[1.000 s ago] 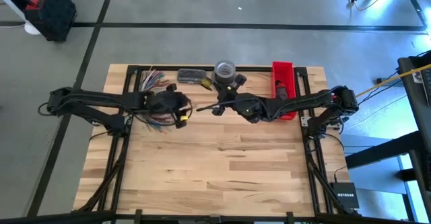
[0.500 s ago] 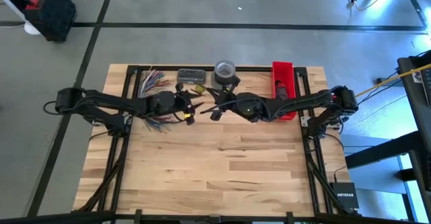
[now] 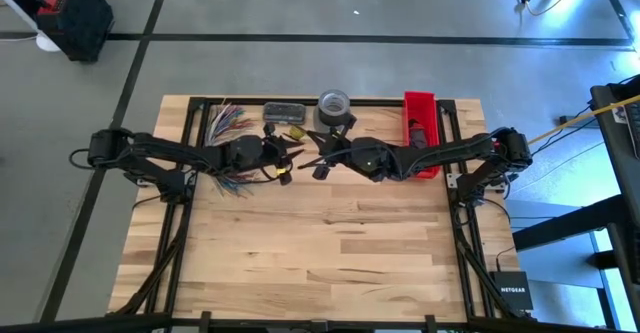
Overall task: Coil cords
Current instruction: Uncoil the yellow wire from the spool
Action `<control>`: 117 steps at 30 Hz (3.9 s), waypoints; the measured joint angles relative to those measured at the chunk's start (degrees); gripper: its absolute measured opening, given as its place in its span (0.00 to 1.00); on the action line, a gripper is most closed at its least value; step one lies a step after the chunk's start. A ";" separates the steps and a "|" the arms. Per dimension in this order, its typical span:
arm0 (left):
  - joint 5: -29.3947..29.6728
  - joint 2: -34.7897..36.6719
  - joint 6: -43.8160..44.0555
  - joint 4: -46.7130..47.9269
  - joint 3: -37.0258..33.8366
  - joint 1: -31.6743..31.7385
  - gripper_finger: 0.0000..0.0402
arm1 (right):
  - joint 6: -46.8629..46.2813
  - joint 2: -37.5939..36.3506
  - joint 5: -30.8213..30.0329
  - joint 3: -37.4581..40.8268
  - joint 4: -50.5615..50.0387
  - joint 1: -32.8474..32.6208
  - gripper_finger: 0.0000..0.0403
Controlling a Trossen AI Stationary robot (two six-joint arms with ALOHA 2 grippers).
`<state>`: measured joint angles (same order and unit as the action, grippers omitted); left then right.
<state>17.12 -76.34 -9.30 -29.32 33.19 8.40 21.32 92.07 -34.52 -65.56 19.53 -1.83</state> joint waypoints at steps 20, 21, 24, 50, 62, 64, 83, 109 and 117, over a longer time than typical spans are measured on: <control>2.03 10.22 -9.52 20.54 8.61 -12.88 0.01 | 4.31 0.04 -9.51 0.02 -5.80 0.37 0.01; 6.11 11.80 -9.88 21.46 8.61 -14.13 0.01 | 4.20 0.04 -9.50 0.01 -6.27 0.39 0.01; 21.34 16.91 -10.05 26.53 8.61 -16.96 0.01 | 4.02 0.04 -9.48 0.02 -6.69 0.39 0.01; 14.16 2.92 8.90 54.04 8.59 -1.46 0.01 | 2.95 0.04 -3.81 0.02 -3.19 0.37 0.01; 14.14 -0.58 5.75 46.80 8.61 -0.22 0.23 | 2.95 0.04 -3.81 0.02 -3.59 0.37 0.01; 14.12 0.23 6.30 49.63 9.75 -0.87 0.30 | 2.97 0.04 -3.83 0.02 -3.63 0.37 0.01; 7.35 6.48 -4.07 30.18 8.46 -6.46 0.42 | 2.99 0.04 -4.65 0.00 -3.93 0.37 0.01; 11.52 9.01 5.00 26.73 7.91 -2.97 0.42 | 2.99 0.04 -4.91 -0.01 -4.12 0.35 0.01; 8.66 5.95 5.25 25.07 7.41 -0.72 0.40 | 3.04 0.04 -4.92 -0.02 -3.56 0.35 0.01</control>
<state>25.78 -70.39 -4.05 -4.26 40.60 7.68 24.36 92.12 -39.44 -65.58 15.97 -1.48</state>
